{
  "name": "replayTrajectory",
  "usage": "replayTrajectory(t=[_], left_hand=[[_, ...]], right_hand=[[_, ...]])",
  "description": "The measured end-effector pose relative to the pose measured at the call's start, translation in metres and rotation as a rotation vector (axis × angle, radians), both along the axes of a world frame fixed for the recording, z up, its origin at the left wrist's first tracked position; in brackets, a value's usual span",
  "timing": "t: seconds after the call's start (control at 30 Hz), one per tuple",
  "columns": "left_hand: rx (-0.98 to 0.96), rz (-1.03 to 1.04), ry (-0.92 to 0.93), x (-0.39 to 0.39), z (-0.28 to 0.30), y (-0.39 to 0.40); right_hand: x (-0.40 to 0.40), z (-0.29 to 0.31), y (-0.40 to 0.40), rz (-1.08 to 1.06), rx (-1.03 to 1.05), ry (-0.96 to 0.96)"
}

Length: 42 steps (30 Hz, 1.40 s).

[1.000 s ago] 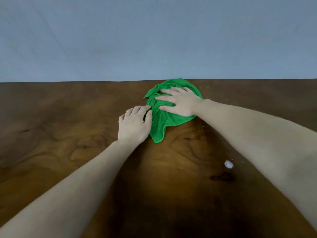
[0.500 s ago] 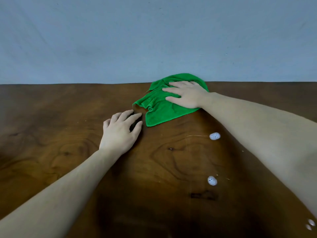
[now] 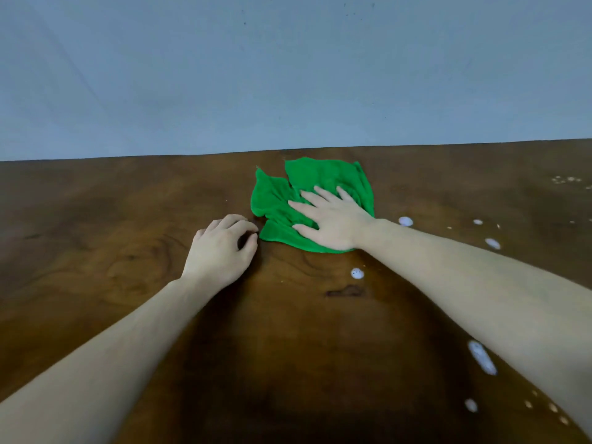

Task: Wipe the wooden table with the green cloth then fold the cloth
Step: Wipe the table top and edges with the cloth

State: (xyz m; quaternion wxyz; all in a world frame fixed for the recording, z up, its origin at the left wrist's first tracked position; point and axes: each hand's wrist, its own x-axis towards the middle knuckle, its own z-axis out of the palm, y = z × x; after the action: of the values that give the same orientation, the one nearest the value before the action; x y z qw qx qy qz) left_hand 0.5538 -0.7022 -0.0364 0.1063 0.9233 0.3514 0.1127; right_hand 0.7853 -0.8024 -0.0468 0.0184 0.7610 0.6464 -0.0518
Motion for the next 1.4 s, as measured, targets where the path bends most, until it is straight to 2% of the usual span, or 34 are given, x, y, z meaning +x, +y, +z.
replayTrajectory(t=[0.4, 0.73, 0.97, 1.17, 1.4], left_hand=[[0.002, -0.082, -0.046, -0.124, -0.01, -0.109], [-0.053, -0.092, -0.07, -0.171, 0.0, -0.16], [-0.053, -0.127, -0.117, -0.171, 0.001, -0.173], [-0.05, -0.167, -0.128, -0.153, -0.001, -0.179], [-0.054, -0.18, -0.104, -0.116, -0.004, -0.165]], right_hand=[[-0.152, 0.002, -0.14, 0.05, 0.002, 0.015], [-0.243, -0.005, -0.227, 0.042, 0.077, 0.041], [-0.242, -0.003, -0.244, 0.082, 0.312, -0.025], [-0.222, -0.006, -0.256, 0.085, 0.099, -0.014], [-0.167, 0.003, -0.265, 0.067, 0.049, 0.046]])
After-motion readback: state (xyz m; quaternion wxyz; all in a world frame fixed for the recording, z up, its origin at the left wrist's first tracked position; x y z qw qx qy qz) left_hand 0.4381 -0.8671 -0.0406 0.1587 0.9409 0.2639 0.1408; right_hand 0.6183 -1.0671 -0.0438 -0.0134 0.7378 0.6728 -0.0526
